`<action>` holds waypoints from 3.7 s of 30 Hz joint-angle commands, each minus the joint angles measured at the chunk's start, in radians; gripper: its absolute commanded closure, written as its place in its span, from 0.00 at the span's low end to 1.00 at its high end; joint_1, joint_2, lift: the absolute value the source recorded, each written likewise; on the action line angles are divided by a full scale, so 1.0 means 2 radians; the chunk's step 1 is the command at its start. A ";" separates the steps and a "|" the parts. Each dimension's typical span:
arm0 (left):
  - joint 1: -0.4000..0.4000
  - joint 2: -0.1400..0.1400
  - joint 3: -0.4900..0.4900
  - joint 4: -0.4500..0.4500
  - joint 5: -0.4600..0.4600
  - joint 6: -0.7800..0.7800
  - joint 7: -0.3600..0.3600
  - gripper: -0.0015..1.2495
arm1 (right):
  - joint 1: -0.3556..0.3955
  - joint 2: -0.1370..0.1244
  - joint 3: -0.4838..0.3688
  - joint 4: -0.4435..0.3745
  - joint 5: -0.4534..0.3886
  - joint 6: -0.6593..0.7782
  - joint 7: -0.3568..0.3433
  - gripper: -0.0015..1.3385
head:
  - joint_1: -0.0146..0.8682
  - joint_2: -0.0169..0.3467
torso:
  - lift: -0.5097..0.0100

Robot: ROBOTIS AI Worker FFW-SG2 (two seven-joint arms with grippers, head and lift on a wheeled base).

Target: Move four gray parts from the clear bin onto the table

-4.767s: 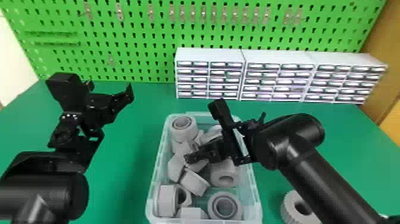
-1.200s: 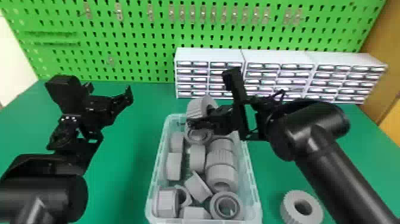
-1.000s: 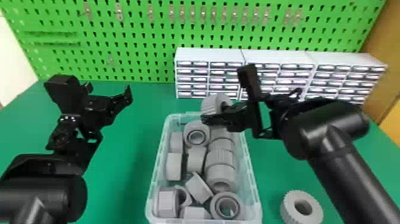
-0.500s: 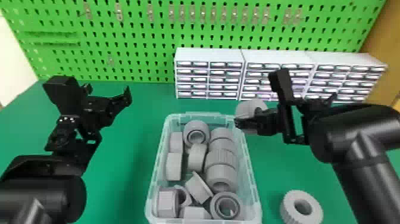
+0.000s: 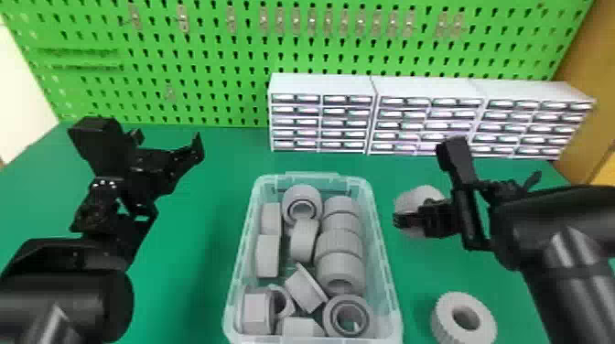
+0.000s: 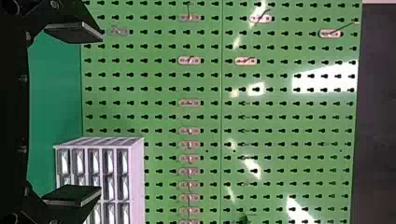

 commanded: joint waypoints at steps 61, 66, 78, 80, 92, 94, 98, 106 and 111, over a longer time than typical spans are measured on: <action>-0.002 -0.001 -0.017 0.015 0.012 0.000 0.000 0.11 | -0.008 0.013 0.013 0.151 0.090 -0.039 0.000 0.85 | 0.78 0.14 | 0.89; -0.004 -0.001 -0.017 0.015 0.013 0.000 0.000 0.11 | -0.008 0.014 0.013 0.152 0.095 -0.038 0.000 0.82 | 0.78 0.14 | 0.89; -0.004 -0.001 -0.018 0.015 0.014 0.000 0.000 0.11 | -0.008 0.013 0.016 0.153 0.102 -0.036 0.000 0.44 | 0.78 0.14 | 0.89; -0.004 -0.001 -0.017 0.015 0.014 0.000 0.000 0.11 | -0.010 0.013 0.015 0.153 0.102 -0.036 0.000 0.43 | 0.78 0.14 | 0.89; -0.004 -0.001 -0.018 0.015 0.014 0.000 0.000 0.11 | -0.010 0.013 0.009 0.153 0.101 -0.036 0.000 0.41 | 0.78 0.14 | 0.89; -0.004 -0.001 -0.018 0.015 0.014 0.000 0.000 0.11 | -0.010 0.013 0.010 0.153 0.102 -0.036 0.000 0.41 | 0.78 0.14 | 0.89; -0.004 -0.001 -0.017 0.015 0.014 0.000 0.000 0.11 | -0.010 0.012 0.011 0.153 0.105 -0.034 0.000 0.41 | 0.78 0.14 | 0.89; -0.004 -0.001 -0.015 0.015 0.014 0.000 0.000 0.11 | -0.011 0.010 0.009 0.126 0.090 -0.028 0.001 0.41 | 0.78 0.14 | 0.89; -0.003 -0.001 -0.016 0.015 0.014 0.000 0.000 0.11 | -0.013 0.008 0.010 0.098 0.084 -0.026 0.000 0.41 | 0.78 0.14 | 0.89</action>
